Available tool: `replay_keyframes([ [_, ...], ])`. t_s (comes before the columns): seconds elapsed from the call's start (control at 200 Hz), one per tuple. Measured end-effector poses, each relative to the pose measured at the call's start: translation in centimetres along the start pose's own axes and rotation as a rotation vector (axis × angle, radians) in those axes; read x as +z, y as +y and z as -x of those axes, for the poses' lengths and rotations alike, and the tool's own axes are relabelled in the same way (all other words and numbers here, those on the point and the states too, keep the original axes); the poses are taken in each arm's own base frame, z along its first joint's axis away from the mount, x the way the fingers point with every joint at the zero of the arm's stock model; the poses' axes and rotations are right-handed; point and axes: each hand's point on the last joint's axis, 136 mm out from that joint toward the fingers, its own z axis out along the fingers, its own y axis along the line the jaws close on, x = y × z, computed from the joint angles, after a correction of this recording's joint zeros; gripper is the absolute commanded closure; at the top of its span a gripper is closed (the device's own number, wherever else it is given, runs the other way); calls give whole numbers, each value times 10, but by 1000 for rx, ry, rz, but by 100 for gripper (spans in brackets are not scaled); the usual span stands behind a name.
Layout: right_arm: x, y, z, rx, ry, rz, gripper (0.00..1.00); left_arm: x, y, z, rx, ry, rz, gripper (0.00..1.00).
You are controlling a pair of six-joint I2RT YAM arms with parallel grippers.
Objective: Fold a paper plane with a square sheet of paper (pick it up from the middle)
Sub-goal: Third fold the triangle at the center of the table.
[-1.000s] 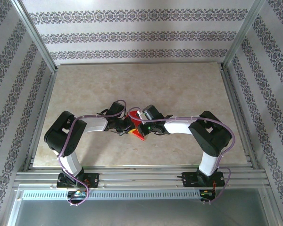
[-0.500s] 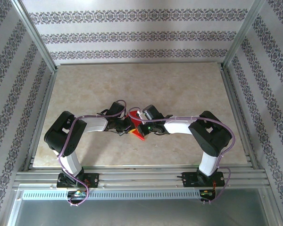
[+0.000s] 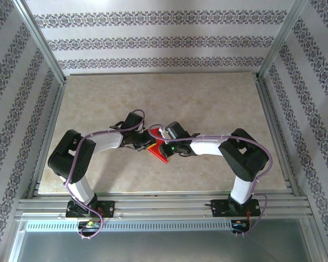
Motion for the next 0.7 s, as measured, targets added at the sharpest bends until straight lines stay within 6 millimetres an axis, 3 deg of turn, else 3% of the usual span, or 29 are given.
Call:
replay_keyframes([
  [0.275,0,0,0,2,7,0,93,-2,19,35,-21,-52,91,84],
  [0.43,-1,0,0,3,11,0,93,8,33,36,-33,-28,144,86],
  [0.705,-1,-1,0,9,12,0,93,7,34,37,-24,-17,168,89],
])
